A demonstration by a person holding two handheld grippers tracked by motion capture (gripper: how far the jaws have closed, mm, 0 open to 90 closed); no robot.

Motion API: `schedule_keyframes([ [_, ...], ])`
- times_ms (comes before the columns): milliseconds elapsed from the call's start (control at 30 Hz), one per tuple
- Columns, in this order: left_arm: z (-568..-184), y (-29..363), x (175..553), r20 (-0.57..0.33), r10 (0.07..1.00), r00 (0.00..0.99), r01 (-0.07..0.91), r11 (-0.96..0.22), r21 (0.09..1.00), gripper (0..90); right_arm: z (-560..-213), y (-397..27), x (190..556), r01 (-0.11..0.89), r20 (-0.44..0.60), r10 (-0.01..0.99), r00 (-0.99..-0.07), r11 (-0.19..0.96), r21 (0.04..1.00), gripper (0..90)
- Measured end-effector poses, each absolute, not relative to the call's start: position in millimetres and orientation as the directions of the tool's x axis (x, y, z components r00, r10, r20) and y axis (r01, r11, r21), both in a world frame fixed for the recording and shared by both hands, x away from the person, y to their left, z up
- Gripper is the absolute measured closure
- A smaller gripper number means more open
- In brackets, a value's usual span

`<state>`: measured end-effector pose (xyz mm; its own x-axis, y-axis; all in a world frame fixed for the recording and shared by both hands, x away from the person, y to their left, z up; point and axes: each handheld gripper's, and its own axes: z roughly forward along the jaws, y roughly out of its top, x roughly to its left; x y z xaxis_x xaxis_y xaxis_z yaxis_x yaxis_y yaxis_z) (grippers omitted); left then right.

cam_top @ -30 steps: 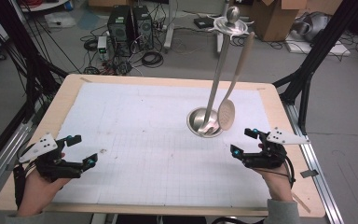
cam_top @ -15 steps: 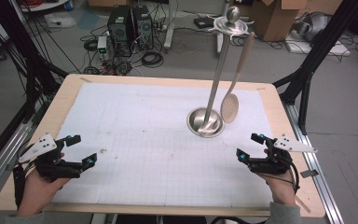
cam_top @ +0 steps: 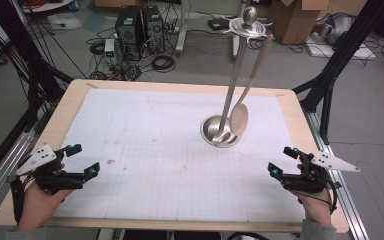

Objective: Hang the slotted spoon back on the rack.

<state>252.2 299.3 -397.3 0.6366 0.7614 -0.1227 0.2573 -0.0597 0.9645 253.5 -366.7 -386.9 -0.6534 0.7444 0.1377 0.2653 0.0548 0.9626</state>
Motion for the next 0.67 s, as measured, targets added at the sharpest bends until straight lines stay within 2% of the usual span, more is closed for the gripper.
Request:
schedule_keyframes([
  [367,-415.1,321.2,254.1,-0.135,0.785,0.605,0.261,-0.035,0.965,1.9,-402.4,-381.7,252.3,0.249,0.134,0.738,-0.661,0.048,0.967,9.2],
  [667,-414.3,325.0,252.7,-0.138,0.791,0.597,0.259,-0.027,0.966,1.9,-406.2,-391.4,251.6,0.255,0.152,0.743,-0.652,0.026,0.967,9.2],
])
